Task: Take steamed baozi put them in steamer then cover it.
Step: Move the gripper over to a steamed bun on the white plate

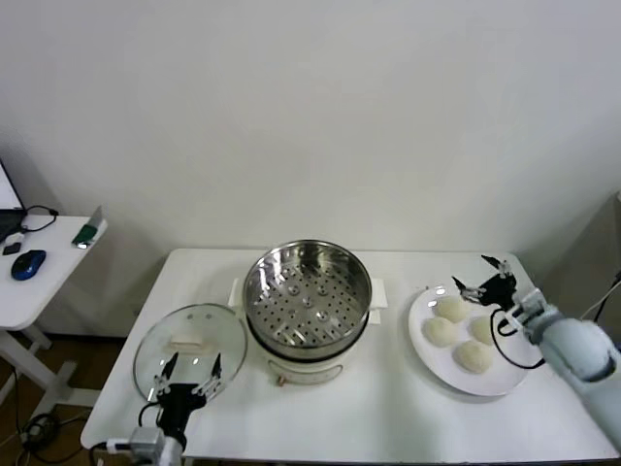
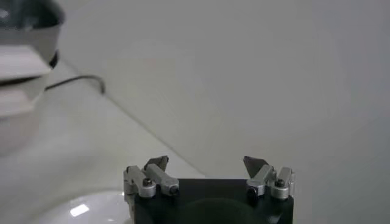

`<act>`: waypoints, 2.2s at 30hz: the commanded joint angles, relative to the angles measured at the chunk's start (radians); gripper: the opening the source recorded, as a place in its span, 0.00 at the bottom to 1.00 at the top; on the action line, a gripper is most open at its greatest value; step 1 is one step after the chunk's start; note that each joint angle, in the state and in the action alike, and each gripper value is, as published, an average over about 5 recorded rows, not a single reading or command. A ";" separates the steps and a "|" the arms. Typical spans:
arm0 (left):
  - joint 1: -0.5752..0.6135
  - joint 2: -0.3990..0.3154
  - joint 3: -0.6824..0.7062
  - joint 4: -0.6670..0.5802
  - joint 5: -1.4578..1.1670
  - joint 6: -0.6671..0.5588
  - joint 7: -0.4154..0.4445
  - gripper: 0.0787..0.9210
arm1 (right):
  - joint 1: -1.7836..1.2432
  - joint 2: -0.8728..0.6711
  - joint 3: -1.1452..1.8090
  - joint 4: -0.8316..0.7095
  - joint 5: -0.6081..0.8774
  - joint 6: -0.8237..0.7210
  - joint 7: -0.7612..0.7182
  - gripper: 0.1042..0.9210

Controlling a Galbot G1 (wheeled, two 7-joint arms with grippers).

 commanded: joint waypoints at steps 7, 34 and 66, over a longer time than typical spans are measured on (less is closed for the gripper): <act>-0.002 0.002 0.002 0.008 0.008 0.004 0.004 0.88 | 1.077 -0.218 -1.071 -0.284 -0.244 0.184 -0.788 0.88; 0.016 -0.009 -0.021 0.012 0.002 -0.013 -0.006 0.88 | 1.066 0.185 -1.238 -0.640 -0.180 0.138 -0.746 0.88; 0.007 -0.010 -0.030 0.027 -0.004 -0.016 -0.010 0.88 | 0.928 0.371 -1.070 -0.891 -0.309 0.163 -0.718 0.74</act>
